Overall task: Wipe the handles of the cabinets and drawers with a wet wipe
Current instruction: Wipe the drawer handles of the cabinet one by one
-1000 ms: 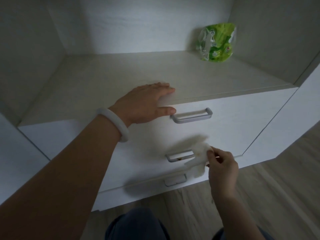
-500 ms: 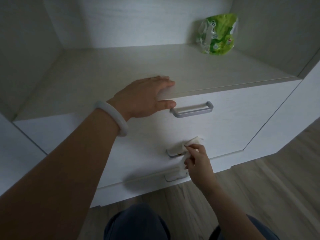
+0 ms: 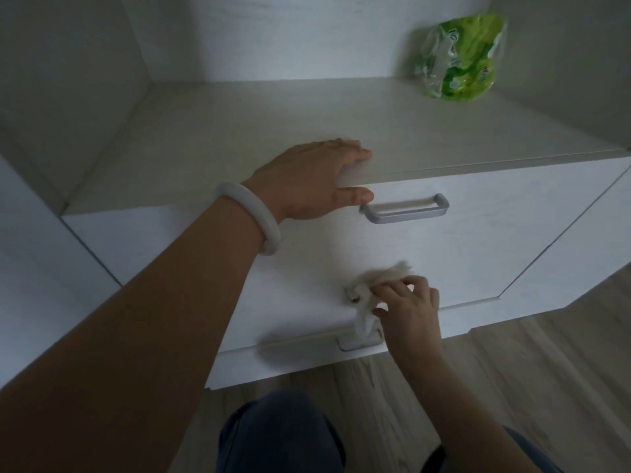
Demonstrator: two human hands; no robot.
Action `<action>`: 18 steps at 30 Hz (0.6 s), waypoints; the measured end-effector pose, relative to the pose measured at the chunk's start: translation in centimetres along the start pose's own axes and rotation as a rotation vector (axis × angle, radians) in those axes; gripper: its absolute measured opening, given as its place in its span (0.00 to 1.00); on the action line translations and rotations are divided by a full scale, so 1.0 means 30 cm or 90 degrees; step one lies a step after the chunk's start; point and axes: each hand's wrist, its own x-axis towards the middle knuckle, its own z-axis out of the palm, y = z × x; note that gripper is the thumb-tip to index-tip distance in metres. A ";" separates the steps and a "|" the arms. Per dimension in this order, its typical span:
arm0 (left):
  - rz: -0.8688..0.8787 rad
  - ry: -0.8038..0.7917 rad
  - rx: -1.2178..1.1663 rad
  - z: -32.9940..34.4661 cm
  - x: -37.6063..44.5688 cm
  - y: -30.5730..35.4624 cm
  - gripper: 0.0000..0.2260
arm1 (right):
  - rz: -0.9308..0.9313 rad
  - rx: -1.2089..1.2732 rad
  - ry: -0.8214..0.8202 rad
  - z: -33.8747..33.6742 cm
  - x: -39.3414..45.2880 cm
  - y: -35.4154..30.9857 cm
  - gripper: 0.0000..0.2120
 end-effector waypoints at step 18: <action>-0.007 -0.009 -0.003 -0.012 -0.010 0.010 0.31 | 0.215 0.014 -0.082 0.052 0.059 -0.173 0.21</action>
